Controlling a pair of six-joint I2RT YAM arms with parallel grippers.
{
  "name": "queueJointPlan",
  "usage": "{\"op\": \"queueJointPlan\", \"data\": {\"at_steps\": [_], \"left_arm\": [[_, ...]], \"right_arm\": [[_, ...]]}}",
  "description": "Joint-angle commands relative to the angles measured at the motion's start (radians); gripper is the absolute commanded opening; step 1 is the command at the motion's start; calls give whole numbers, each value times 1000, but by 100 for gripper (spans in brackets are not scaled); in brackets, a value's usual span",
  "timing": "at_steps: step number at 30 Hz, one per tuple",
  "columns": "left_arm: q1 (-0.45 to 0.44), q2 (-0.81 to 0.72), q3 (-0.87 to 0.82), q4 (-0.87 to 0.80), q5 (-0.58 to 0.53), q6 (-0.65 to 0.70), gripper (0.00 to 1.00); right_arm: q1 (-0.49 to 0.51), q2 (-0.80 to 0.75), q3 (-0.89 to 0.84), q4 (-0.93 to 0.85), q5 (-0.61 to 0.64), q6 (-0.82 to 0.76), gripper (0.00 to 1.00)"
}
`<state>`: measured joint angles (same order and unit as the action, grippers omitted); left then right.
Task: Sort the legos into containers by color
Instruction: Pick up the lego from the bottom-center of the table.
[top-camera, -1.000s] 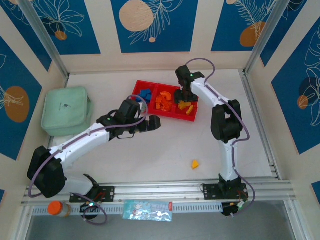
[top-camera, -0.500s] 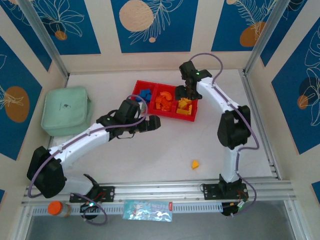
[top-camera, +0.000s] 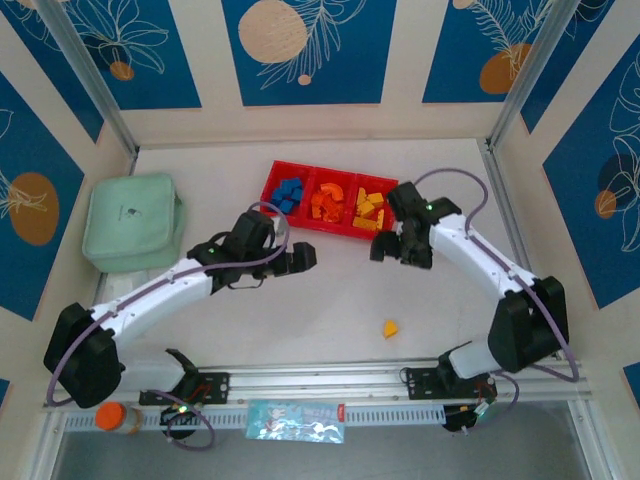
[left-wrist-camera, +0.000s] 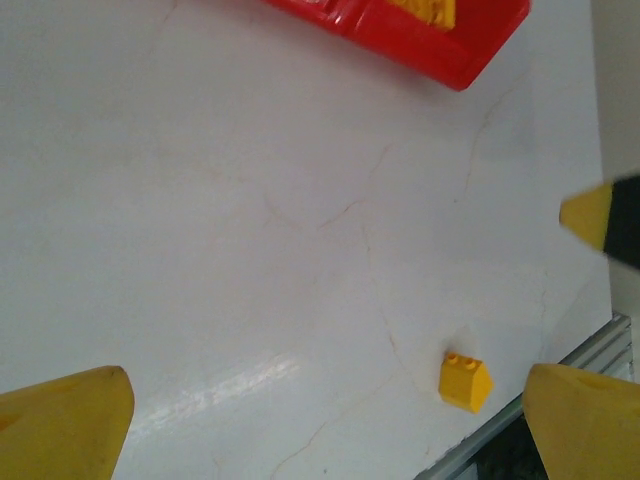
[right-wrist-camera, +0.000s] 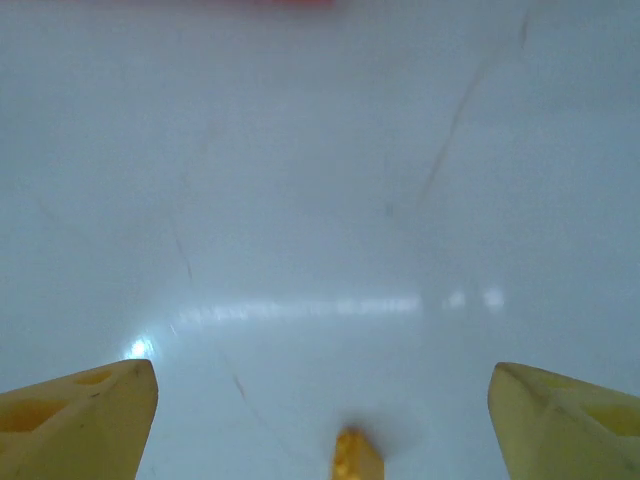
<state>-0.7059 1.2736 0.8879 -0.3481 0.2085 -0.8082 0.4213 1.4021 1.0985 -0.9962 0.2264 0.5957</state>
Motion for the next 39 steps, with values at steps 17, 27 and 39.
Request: {"op": "queueJointPlan", "data": {"at_steps": [17, 27, 39], "left_arm": [[-107, 19, -31, 56, -25, -71, 99], [-107, 44, -13, 49, -20, -60, 99], [-106, 60, 9, 34, -23, -46, 99]], "right_arm": [[263, -16, -362, 133, -124, 357, 78], [366, 67, -340, 145, -98, 402, 60], [349, 48, -314, 114, -60, 360, 35]]}}
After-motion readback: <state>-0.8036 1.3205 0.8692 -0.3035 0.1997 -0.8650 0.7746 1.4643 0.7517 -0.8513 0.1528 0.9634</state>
